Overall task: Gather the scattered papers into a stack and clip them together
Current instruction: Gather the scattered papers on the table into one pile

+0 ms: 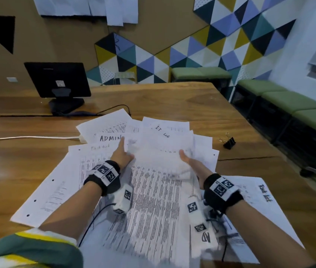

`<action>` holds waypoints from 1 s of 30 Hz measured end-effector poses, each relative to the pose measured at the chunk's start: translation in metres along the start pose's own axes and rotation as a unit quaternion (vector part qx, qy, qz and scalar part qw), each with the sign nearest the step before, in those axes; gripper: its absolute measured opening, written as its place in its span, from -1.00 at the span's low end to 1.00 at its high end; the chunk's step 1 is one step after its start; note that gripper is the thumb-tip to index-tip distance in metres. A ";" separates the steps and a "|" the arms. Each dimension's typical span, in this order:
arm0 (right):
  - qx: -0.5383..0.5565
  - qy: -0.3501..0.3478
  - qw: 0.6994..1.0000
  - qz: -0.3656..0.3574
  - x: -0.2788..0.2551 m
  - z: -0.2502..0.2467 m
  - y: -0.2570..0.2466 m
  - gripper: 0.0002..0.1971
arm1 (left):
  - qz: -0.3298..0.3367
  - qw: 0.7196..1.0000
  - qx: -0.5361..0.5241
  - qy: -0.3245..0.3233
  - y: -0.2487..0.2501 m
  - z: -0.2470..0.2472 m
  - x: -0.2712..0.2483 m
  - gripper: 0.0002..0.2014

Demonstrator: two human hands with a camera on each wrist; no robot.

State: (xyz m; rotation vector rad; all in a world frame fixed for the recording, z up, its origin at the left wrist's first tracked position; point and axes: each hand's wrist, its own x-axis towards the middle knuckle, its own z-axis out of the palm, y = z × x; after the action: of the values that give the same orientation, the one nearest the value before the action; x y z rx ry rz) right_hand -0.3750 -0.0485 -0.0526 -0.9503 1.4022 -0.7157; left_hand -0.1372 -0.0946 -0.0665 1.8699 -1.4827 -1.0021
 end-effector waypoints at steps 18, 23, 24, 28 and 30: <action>-0.099 0.102 0.990 -0.025 0.011 -0.033 0.008 -0.71 | -0.146 0.987 -0.026 0.067 -0.035 -0.051 -0.022 -0.57; -0.054 0.092 0.992 -0.065 0.013 0.013 0.008 -0.63 | -0.159 0.965 -0.207 0.013 -0.033 -0.014 -0.012 -0.35; -0.056 0.083 0.992 -0.073 0.012 0.024 0.006 -0.63 | -0.148 0.967 -0.206 -0.001 -0.028 -0.012 -0.016 -0.32; -0.059 0.061 0.992 -0.096 0.005 0.035 -0.003 -0.50 | -0.121 0.971 -0.205 0.013 -0.028 -0.013 -0.029 -0.51; -0.077 0.117 0.984 -0.107 0.003 0.014 -0.006 -0.46 | -0.128 0.957 -0.258 0.021 -0.043 -0.025 -0.025 -0.45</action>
State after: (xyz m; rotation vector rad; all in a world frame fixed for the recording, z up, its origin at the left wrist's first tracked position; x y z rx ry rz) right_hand -0.3605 -0.0527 -0.0495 -1.1805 1.5939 -0.9135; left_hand -0.0957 -0.0610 -0.0812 1.6982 -0.8501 -1.3098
